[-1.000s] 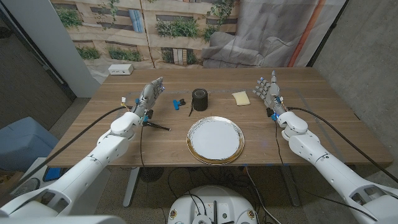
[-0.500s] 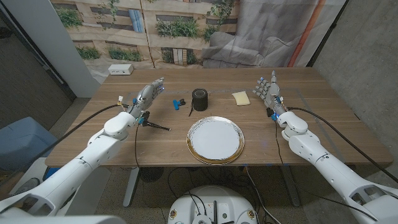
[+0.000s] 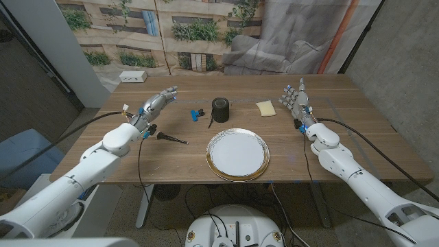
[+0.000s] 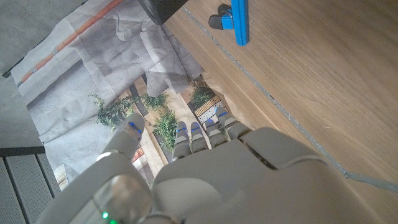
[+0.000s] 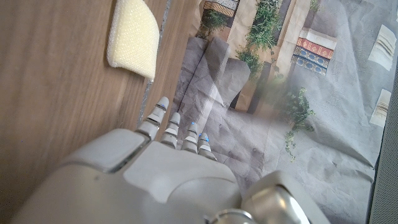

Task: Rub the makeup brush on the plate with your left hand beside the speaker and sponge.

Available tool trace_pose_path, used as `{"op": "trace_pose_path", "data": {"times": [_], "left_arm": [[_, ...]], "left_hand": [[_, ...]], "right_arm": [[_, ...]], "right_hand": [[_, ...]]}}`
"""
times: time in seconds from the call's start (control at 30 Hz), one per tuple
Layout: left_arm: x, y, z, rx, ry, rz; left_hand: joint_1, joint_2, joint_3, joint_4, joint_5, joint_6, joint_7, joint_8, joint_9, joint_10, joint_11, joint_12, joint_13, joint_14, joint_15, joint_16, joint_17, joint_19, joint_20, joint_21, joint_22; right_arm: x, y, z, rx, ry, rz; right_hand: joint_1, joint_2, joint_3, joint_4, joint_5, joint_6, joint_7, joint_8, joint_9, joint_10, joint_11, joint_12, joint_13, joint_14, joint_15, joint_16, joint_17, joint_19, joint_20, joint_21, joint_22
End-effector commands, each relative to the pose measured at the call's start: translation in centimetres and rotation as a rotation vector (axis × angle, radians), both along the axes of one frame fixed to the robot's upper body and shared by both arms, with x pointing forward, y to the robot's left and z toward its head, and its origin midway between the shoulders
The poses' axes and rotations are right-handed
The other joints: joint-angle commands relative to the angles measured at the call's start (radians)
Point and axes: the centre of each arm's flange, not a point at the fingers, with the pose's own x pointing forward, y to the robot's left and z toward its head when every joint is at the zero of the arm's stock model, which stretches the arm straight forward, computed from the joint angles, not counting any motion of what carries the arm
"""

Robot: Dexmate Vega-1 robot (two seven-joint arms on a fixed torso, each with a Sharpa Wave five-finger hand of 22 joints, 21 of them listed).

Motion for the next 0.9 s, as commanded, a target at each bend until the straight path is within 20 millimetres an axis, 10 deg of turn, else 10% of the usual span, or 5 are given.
{"op": "trace_pose_path", "data": {"times": [0.03,0.9], "left_arm": [[-2.3,1.2,0.9,0.222,-0.043,0.058],[-5.5,1.2,1.9,0.646,-0.179,0.124]], "left_hand": [[0.023,-0.008,0.002,-0.012,0.000,0.025,-0.007,0.010,0.003,0.011,-0.005,0.004,0.005,0.012,-0.068,0.006,0.004,0.015,-0.041,0.001,0.001],[0.127,-0.091,-0.006,-0.019,0.001,0.026,-0.038,0.006,0.005,0.049,-0.039,-0.003,0.005,0.039,-0.095,0.004,0.004,0.056,-0.069,-0.003,0.000]], "right_arm": [[0.0,0.0,0.0,0.000,0.000,0.000],[0.0,0.0,0.0,0.000,0.000,0.000]], "right_hand": [[0.002,0.101,0.000,0.005,0.006,-0.009,0.002,0.005,0.002,-0.008,0.002,0.006,0.001,0.000,0.008,0.003,0.003,-0.001,0.007,0.004,0.006],[0.002,0.101,0.000,0.005,0.006,-0.008,0.001,0.005,0.002,-0.009,0.000,0.006,0.001,0.000,0.009,0.003,0.003,-0.001,0.007,0.004,0.006]]}}
